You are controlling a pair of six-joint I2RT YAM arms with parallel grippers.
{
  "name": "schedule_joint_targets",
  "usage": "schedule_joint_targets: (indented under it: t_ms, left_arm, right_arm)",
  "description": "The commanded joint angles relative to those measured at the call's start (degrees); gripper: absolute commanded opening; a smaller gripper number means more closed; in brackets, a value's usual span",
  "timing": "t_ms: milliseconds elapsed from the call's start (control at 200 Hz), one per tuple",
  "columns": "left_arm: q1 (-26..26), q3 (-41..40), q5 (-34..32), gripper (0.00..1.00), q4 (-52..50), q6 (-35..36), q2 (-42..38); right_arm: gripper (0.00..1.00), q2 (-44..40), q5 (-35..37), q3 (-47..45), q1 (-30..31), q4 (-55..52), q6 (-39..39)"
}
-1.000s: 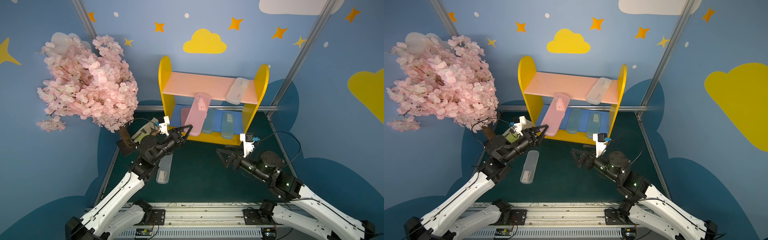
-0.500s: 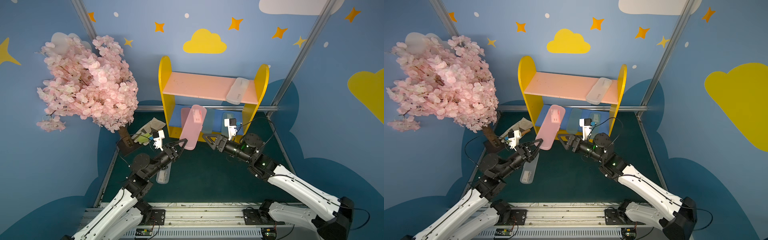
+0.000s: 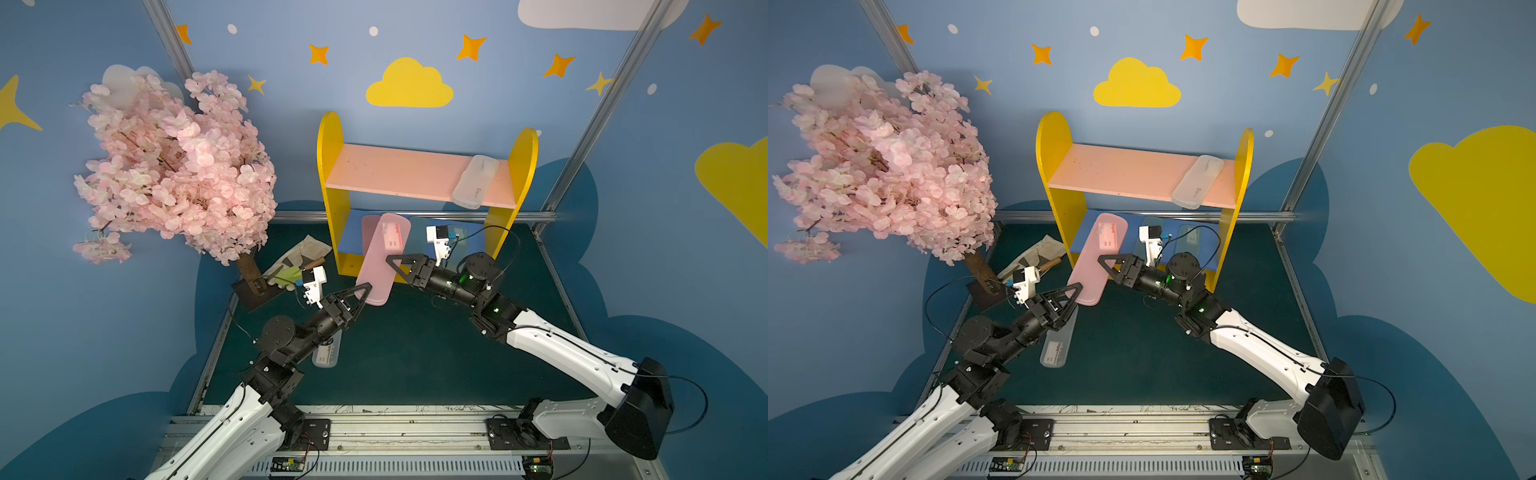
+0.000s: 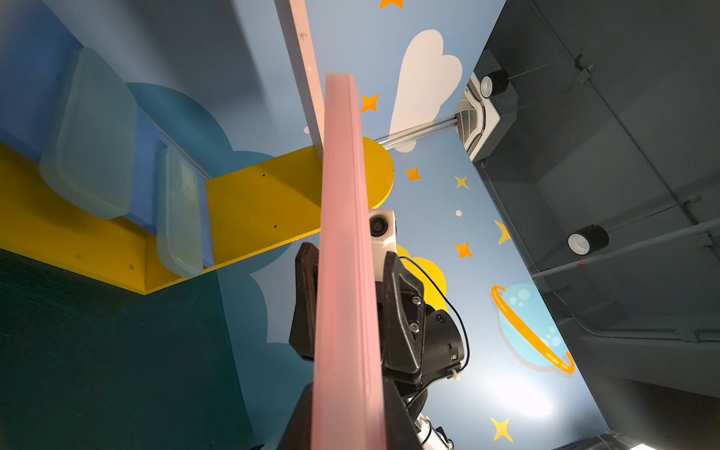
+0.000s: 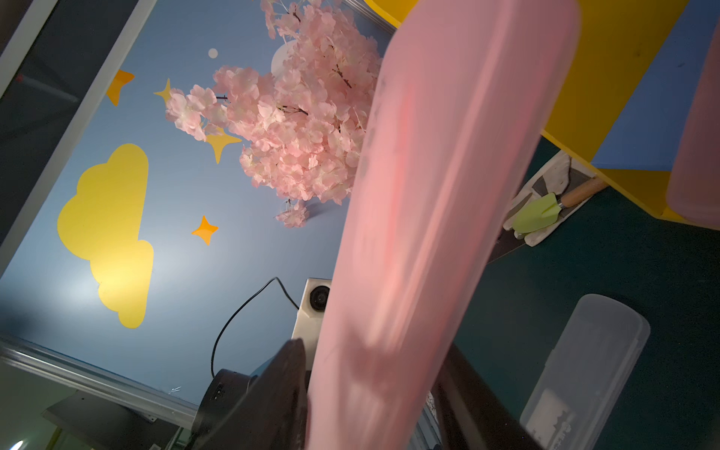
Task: Remove the pencil cases from the shelf
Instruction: Pick up the pencil case from the shelf.
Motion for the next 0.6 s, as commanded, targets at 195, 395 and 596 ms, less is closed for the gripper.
schedule_joint_targets:
  t_ms: [195, 395, 596]
  left_arm:
    - [-0.12, 0.05, -0.36, 0.03, 2.88, 0.68, -0.75]
    - [-0.14, 0.96, -0.50, 0.45, -0.24, 2.43, -0.84]
    - [-0.13, 2.67, -5.22, 0.89, -11.44, 8.11, -4.42]
  right_arm:
    - [0.36, 1.85, -3.10, 1.37, -0.46, 7.00, 4.53]
    - [0.19, 1.59, -3.58, 0.53, -0.67, 6.57, 5.24]
    - [0.16, 1.04, -3.14, -2.48, -1.03, 6.47, 4.73]
